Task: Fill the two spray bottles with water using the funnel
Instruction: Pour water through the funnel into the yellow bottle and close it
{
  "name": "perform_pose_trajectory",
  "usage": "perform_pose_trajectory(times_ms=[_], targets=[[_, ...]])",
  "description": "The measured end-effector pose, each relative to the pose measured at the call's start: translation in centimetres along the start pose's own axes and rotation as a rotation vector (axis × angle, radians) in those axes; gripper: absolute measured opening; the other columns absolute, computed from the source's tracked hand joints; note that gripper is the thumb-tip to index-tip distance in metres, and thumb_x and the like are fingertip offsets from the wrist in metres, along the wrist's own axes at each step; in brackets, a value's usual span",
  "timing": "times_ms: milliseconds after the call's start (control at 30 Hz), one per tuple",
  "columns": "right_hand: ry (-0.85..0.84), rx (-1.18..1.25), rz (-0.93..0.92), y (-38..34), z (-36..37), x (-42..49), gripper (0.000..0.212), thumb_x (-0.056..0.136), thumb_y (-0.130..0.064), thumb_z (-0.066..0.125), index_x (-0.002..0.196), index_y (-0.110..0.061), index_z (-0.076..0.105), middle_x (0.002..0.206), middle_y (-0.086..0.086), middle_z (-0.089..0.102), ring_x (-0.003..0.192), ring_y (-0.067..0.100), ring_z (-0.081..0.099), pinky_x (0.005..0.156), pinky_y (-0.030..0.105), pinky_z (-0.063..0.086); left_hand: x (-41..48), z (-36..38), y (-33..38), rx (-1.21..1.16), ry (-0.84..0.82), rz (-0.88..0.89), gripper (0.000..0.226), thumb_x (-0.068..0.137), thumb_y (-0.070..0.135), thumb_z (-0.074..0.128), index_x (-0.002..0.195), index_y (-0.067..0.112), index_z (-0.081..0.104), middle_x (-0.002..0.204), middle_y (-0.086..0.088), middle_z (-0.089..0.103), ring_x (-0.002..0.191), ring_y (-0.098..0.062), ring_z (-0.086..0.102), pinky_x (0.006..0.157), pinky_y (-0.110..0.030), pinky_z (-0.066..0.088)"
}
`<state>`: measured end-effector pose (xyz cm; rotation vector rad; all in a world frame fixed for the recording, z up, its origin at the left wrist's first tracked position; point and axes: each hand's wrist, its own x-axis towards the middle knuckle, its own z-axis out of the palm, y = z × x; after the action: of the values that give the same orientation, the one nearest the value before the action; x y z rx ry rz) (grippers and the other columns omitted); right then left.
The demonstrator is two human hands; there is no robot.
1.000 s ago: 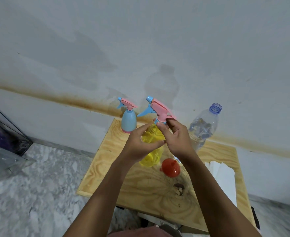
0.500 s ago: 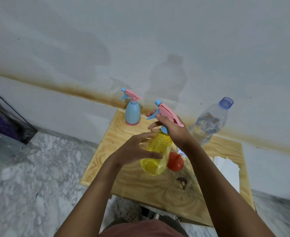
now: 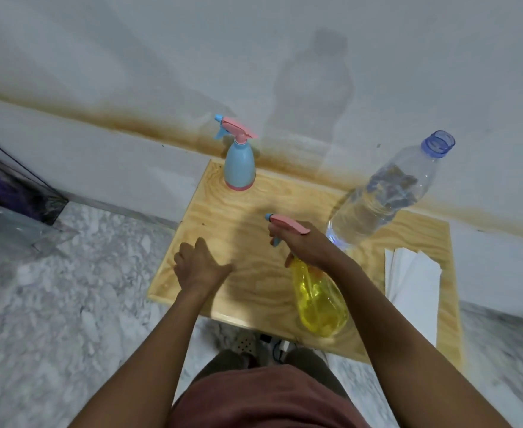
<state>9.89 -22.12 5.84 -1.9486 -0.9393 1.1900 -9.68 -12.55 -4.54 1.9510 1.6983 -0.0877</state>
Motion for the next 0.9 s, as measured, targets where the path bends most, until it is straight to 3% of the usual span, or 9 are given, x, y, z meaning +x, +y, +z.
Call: perform_pose_trajectory(times_ms=[200,400,567,667,767,900], targets=[[-0.067,-0.058,0.126,1.1,1.2,1.9,0.049,0.082,-0.066,0.056,0.097,-0.022,0.072,0.093,0.002,0.074,0.089,0.021,0.071,0.079,0.052,0.060,0.4,0.8,0.4,0.060,0.008,-0.033,0.097,0.053,0.074,0.078,0.125,0.018,0.046,0.138,-0.016,0.036,0.126,-0.040,0.034,0.105,-0.049,0.037],[-0.113,-0.078,0.153,1.1,1.8,3.8,0.046,0.089,-0.060,0.055,0.112,-0.023,0.070,0.092,-0.001,0.071,0.087,0.020,0.072,0.080,0.046,0.061,0.4,0.5,0.7,0.038,0.007,-0.044,0.093,0.054,0.070,0.081,0.123,0.017,0.047,0.139,-0.014,0.034,0.127,-0.037,0.033,0.105,-0.048,0.034],[-0.119,-0.041,0.162,1.2,1.8,4.1,0.046,0.093,-0.053,0.055,0.116,-0.015,0.068,0.090,0.005,0.068,0.077,0.020,0.069,0.056,0.032,0.057,0.3,0.5,0.6,-0.002,0.014,-0.045,0.091,0.055,0.067,0.083,0.123,0.018,0.047,0.138,-0.013,0.033,0.126,-0.036,0.031,0.106,-0.046,0.033],[-0.122,-0.026,0.154,1.2,1.7,4.3,0.043,0.093,-0.053,0.056,0.109,-0.015,0.069,0.094,0.008,0.070,0.084,0.025,0.070,0.060,0.038,0.062,0.3,0.6,0.6,-0.003,0.026,-0.044,0.090,0.055,0.067,0.083,0.121,0.018,0.047,0.137,-0.012,0.034,0.125,-0.035,0.032,0.104,-0.045,0.035],[-0.104,-0.052,0.154,1.0,1.5,4.3,0.040,0.091,-0.055,0.057,0.092,-0.017,0.070,0.085,0.005,0.070,0.080,0.024,0.070,0.069,0.044,0.063,0.3,0.6,0.6,-0.002,0.030,-0.041,0.088,0.055,0.067,0.083,0.119,0.019,0.047,0.136,-0.012,0.034,0.124,-0.035,0.032,0.104,-0.045,0.035],[-0.077,-0.093,0.151,1.0,1.6,4.5,0.051,0.084,-0.061,0.057,0.095,-0.014,0.073,0.083,0.006,0.074,0.080,0.027,0.073,0.076,0.052,0.061,0.4,0.7,0.6,-0.018,0.030,-0.042,0.090,0.055,0.066,0.083,0.122,0.019,0.047,0.138,-0.011,0.032,0.126,-0.034,0.031,0.106,-0.046,0.034]])
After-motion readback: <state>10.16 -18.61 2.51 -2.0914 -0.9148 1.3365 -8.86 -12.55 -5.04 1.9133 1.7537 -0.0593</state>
